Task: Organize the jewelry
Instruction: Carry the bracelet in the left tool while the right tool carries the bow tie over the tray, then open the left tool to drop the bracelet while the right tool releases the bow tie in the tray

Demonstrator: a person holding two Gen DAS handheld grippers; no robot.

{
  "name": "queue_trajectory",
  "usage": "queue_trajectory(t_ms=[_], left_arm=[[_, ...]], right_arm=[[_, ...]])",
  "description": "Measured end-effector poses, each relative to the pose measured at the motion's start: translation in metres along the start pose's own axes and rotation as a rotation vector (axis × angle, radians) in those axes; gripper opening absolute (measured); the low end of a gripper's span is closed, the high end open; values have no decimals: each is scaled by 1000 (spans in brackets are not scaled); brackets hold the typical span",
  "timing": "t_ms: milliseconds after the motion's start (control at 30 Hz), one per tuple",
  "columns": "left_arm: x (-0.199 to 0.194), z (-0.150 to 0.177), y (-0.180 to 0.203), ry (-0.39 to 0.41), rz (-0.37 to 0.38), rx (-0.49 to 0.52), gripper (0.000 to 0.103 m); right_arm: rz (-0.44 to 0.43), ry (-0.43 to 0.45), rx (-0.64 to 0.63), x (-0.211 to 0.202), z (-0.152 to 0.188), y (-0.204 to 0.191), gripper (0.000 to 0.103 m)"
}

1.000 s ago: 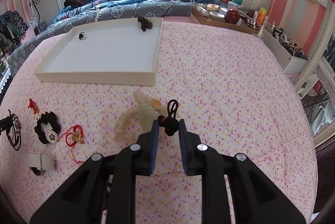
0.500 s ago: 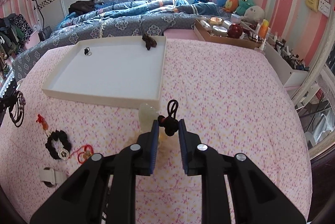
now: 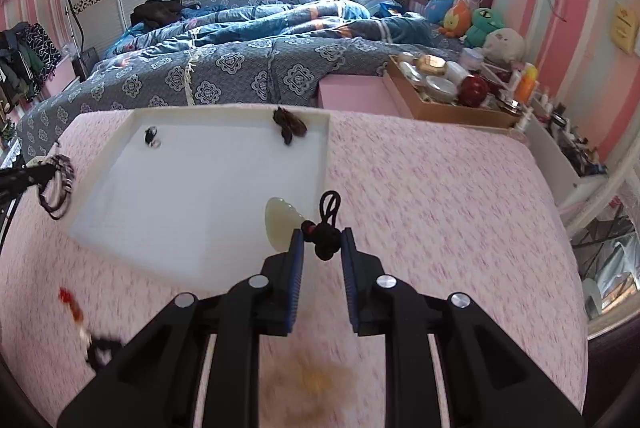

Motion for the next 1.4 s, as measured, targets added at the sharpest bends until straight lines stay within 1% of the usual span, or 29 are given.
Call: queue_trajectory(t_ms=[33, 133, 167, 267, 367, 433, 533, 700, 733, 800, 833, 1067, 1167, 1200, 1233, 1267, 1300, 1333, 1400], left_arm=[[9, -7, -2, -9, -5, -9, 4], [36, -26, -3, -38, 15, -23, 4], [45, -31, -4, -49, 24, -29, 4], [72, -47, -8, -68, 21, -50, 4], [90, -53, -9, -89, 8, -58, 4], [105, -54, -11, -110, 0, -66, 4], [121, -54, -12, -127, -12, -73, 4], [135, -55, -12, -130, -17, -84, 4], [136, -55, -14, -132, -17, -85, 4], [140, -54, -13, -138, -19, -84, 4], [140, -54, -13, -139, -18, -82, 4], [140, -53, -11, -150, -41, -67, 5], [140, -55, -8, -154, -40, -61, 12], [139, -56, -7, -153, -36, -63, 16], [137, -56, -6, -150, -33, -62, 22], [134, -57, -4, -141, -35, -58, 26], [131, -57, -2, -133, -35, -55, 33], [128, -58, -1, -127, -35, -52, 38], [121, -59, 1, -115, -35, -47, 41]], right_arm=[[-12, -14, -6, 11, -10, -4, 19], [-16, -42, -24, 37, -30, -17, 19], [-20, -52, -23, 46, -34, -21, 19], [-22, -84, -14, 75, -47, -30, 19], [-12, -113, -19, 105, -58, -37, 19], [-11, -120, -15, 118, -61, -39, 19], [-46, -139, 19, 135, -66, -40, 19], [-21, -146, 26, 151, -69, -39, 19], [-25, -147, 32, 153, -69, -38, 15], [-41, -167, 41, 158, -69, -37, 15], [-35, -180, 35, 161, -67, -38, 15], [-15, -191, 26, 164, -66, -38, 15], [-11, -187, 21, 162, -68, -38, 17], [-24, -192, 28, 161, -68, -38, 23], [-32, -197, 34, 160, -67, -37, 38], [-27, -193, 34, 158, -66, -36, 45], [-15, -181, 25, 155, -66, -37, 51], [-7, -172, 15, 152, -66, -38, 51], [-11, -164, 4, 147, -67, -39, 51]])
Point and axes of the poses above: each gripper's, at about its wrist camera, not at the fingertips, and x roughly the way its jaws point, y to its right, z to its underside, the point moved 3 cm from there along x, roughly the way its jaws point
